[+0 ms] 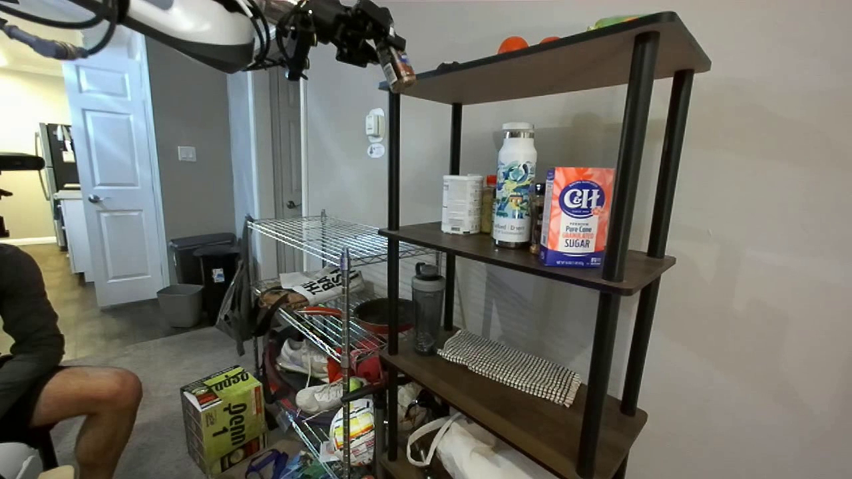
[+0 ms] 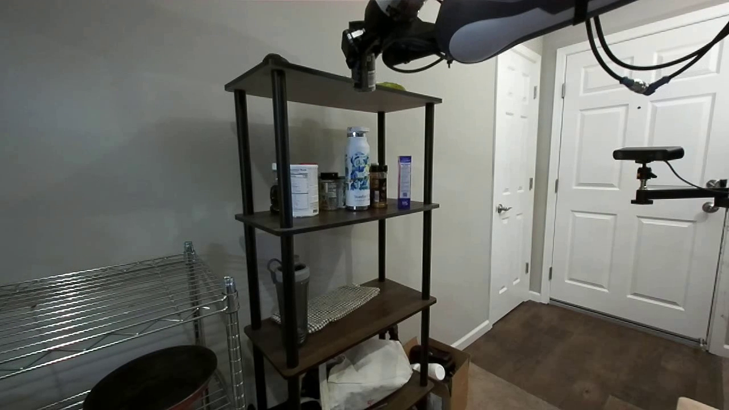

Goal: Move the blackish bottle from the second to the top shelf

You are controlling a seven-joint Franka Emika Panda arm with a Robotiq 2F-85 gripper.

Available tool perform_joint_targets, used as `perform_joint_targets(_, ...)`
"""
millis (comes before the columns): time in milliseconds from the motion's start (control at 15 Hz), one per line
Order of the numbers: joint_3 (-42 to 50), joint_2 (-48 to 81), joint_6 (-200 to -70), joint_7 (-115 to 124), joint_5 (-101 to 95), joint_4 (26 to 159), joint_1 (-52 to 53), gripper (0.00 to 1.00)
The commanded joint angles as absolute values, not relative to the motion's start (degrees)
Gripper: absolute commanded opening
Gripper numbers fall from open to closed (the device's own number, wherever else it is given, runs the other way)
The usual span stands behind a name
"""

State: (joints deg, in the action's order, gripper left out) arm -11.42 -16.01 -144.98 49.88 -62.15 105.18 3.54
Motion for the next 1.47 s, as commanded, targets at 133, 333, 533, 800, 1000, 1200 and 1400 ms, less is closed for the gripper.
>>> perform_joint_targets(133, -13.38, -12.35, -139.71, 47.41, -59.77, 96.83, 4.77, 0.29)
perform_joint_targets(333, -13.16, -9.25, -138.58, 44.2, -54.48, 92.12, 6.05, 0.29)
perform_joint_targets(533, -13.51, -5.87, -136.88, 40.65, -49.8, 86.6, 6.83, 0.29)
perform_joint_targets(800, -13.81, -1.53, -132.25, 36.91, -46.12, 78.18, 8.38, 0.29)
perform_joint_targets(1000, -13.8, 2.07, -128.29, 35.6, -44.64, 71.28, 9.85, 0.29)
perform_joint_targets(1200, -13.47, 6.48, -123.61, 36.29, -44.24, 63.95, 11.8, 0.29)
perform_joint_targets(1400, -12.57, 10.63, -119.52, 36.82, -44.28, 57.57, 14.02, 0.29)
